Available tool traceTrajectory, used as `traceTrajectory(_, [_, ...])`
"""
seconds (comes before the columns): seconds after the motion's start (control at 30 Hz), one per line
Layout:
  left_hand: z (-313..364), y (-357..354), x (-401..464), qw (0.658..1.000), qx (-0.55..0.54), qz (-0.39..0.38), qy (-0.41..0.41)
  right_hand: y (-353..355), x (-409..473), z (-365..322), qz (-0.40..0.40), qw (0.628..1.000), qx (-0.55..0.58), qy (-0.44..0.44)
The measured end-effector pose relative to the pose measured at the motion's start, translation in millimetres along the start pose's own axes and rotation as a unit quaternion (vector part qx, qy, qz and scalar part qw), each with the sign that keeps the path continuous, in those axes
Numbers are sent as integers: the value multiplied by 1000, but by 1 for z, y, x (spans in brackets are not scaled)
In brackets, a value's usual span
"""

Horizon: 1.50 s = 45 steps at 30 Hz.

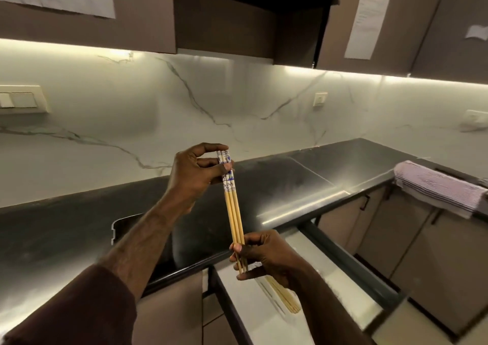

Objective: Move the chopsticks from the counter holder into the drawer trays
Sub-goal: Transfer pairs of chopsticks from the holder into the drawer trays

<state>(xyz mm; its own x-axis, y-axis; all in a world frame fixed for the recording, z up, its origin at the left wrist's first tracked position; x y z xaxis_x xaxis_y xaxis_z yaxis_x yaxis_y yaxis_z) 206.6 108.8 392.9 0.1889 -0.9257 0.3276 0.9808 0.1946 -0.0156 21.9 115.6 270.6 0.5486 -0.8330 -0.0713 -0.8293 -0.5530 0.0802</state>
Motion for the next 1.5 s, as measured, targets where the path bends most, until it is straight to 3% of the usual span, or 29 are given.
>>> traceTrajectory(0.43, [-48, -227, -33, 996, -64, 29, 51, 201, -118, 45, 38, 996, -26, -73])
traceTrajectory(0.7, [-68, -310, -24, 996, -42, 46, 63, 279, -131, 70, 52, 995, -24, -80])
traceTrajectory(1.0, [-128, -343, 22, 993, -11, 63, 100, 328, -83, 112, 38, 992, -11, -117])
traceTrajectory(1.5, [-280, -337, 85, 965, 26, 81, 249, 357, 26, 197, 1, 970, 13, -242])
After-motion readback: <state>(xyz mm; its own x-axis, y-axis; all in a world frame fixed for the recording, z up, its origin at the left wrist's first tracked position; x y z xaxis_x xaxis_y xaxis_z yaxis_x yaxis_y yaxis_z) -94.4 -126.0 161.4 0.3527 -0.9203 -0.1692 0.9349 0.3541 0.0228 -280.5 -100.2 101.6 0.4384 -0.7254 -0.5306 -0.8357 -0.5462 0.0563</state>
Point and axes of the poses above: each hand's wrist, its own x-axis towards the middle knuckle, its own y-axis out of the back of the hand, z = x × y, the point moved 3 cm from there along x, towards the middle knuckle, and after that the axes turned 6 degrees about y, right-handed, at the moved point
